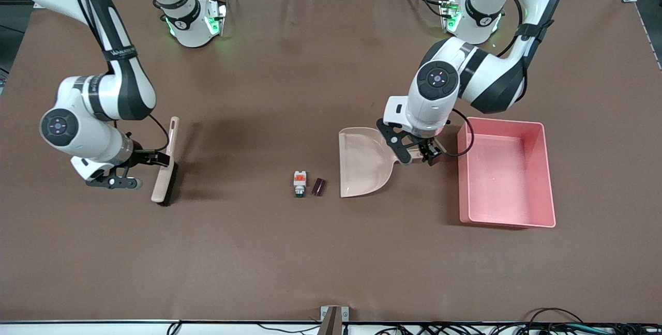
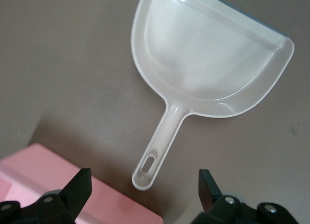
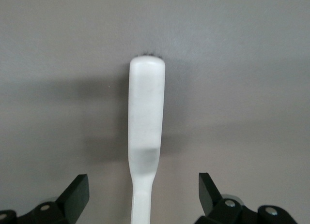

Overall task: Clean e-waste and dump in bin
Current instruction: 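Grasp the dustpan handle with the left gripper while the right gripper grasps the brush, then carry the brush with the right gripper toward the switch and capacitor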

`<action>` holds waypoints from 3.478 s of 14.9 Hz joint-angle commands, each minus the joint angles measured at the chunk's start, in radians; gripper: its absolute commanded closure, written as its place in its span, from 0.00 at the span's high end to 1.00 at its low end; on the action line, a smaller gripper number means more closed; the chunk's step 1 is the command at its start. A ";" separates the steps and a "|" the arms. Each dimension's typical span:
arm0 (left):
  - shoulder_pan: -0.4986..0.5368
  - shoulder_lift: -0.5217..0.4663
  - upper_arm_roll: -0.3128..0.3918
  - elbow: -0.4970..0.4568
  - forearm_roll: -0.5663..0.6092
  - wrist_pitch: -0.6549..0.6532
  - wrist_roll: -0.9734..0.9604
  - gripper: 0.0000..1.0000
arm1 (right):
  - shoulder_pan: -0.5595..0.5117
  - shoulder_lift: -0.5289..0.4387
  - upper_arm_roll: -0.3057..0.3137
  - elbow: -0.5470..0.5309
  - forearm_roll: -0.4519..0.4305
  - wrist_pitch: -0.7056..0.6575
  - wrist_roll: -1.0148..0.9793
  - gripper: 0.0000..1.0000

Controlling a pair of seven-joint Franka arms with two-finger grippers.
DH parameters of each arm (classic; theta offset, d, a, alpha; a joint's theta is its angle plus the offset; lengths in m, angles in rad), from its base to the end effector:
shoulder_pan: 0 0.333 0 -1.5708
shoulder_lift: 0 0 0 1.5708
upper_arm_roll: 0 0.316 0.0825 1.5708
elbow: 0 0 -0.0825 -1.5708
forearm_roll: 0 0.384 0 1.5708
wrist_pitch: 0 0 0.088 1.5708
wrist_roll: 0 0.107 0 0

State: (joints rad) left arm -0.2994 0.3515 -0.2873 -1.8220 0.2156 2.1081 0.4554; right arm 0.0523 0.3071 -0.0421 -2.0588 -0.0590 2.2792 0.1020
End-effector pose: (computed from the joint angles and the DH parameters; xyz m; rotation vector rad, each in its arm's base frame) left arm 0.5371 -0.3307 0.3473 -2.5686 1.6517 0.0630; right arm 0.5804 0.0050 0.2789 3.0773 -0.0770 -0.1284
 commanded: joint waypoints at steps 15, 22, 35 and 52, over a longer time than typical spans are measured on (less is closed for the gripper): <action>-0.007 0.139 -0.009 -0.140 0.223 0.357 0.135 0.67 | -0.012 0.106 0.008 -0.024 -0.005 0.076 0.015 0.79; -0.007 0.156 -0.013 -0.140 0.223 0.362 0.135 0.45 | -0.014 0.092 0.008 -0.027 0.039 0.060 0.010 0.57; -0.006 0.149 -0.015 -0.094 0.223 0.294 0.204 0.22 | 0.003 0.098 0.028 0.103 0.041 -0.005 -0.004 0.10; -0.075 0.228 -0.013 0.027 0.289 0.174 0.203 0.19 | 0.261 0.323 0.030 0.403 0.154 -0.098 0.206 0.01</action>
State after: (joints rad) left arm -0.3586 0.5693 -0.2985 -1.8188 0.4867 2.3023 0.6587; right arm 0.2964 0.5997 -0.0062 -1.7133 0.0748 2.1960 0.2796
